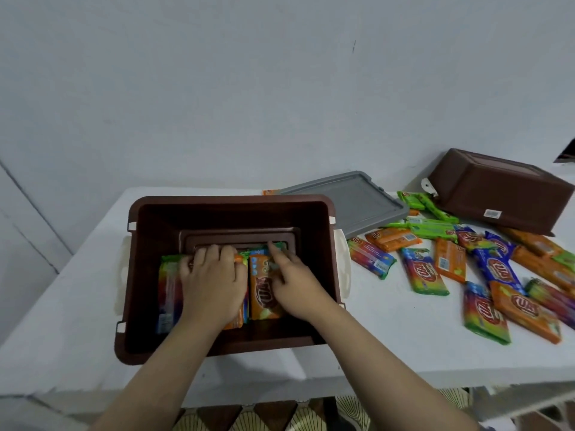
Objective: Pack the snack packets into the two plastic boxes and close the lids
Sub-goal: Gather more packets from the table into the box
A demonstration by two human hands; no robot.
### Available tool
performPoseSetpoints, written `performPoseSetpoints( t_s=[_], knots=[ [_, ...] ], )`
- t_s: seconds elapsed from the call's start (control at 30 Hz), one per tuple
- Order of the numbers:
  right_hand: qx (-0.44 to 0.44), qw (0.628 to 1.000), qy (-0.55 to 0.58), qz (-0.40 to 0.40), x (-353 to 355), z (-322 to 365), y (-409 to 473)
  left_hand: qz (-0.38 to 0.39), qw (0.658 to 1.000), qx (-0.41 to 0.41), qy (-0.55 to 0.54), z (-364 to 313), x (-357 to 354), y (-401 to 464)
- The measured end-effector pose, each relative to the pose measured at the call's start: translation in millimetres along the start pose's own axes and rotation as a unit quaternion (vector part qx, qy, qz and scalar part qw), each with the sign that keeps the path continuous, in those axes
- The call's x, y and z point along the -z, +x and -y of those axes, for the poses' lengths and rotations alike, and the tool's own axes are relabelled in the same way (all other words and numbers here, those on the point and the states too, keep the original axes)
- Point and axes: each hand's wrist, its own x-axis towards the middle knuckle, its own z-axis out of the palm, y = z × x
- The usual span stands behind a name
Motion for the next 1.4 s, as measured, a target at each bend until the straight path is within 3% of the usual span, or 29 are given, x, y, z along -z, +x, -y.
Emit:
performPoseSetpoints(
  t_s=[0.13, 0.27, 0.47, 0.53, 0.63, 0.7, 0.83, 0.9, 1.0, 1.1, 1.2, 1.4],
  knots=[
    [-0.059, 0.997, -0.044, 0.004, 5.1, 4.6, 12.5, 0.066, 0.998, -0.003, 0.000, 3.1, 0.6, 13.7],
    [-0.135, 0.974, -0.158, 0.089, 10.0, 16.4, 30.3, 0.145, 0.989, -0.002, 0.027, 4.7, 4.8, 33.4],
    [-0.086, 0.961, -0.244, 0.101, 15.4, 15.9, 40.9, 0.217, 0.975, 0.013, 0.052, 2.0, 5.2, 45.2],
    [-0.040, 0.975, -0.212, 0.055, 20.1, 18.6, 37.9, 0.242, 0.969, 0.021, 0.051, 1.0, 7.5, 49.0],
    [0.028, 0.978, -0.183, -0.093, 31.5, 26.4, 31.2, 0.269, 0.962, 0.018, 0.049, -1.8, 11.7, 53.6],
    [0.049, 0.970, -0.169, -0.169, 37.2, 26.6, 20.1, 0.238, 0.971, -0.007, 0.016, -5.9, 15.1, 51.5],
    [0.097, 0.939, -0.094, -0.317, 53.4, 2.8, -16.9, 0.023, 0.992, -0.082, -0.091, -29.2, 24.2, 39.4],
    [0.091, 0.922, -0.032, -0.375, 70.1, -22.3, -36.3, -0.066, 0.977, -0.111, -0.172, -55.7, 25.4, 26.7],
    [0.026, 0.910, -0.046, -0.412, 103.0, -72.7, -57.6, -0.136, 0.939, -0.225, -0.221, -111.1, 19.9, 11.4],
    [-0.090, 0.919, -0.079, -0.375, 140.8, -124.4, -66.6, -0.115, 0.926, -0.308, -0.187, -166.1, 3.1, 14.3],
    [-0.183, 0.938, -0.141, -0.257, 165.2, -170.0, -67.7, -0.031, 0.941, -0.321, -0.105, -214.1, -24.0, 26.4],
    [-0.152, 0.959, -0.235, -0.050, 161.5, -212.0, -73.8, 0.175, 0.945, -0.274, 0.030, -247.7, -80.1, 51.4]
  ],
)
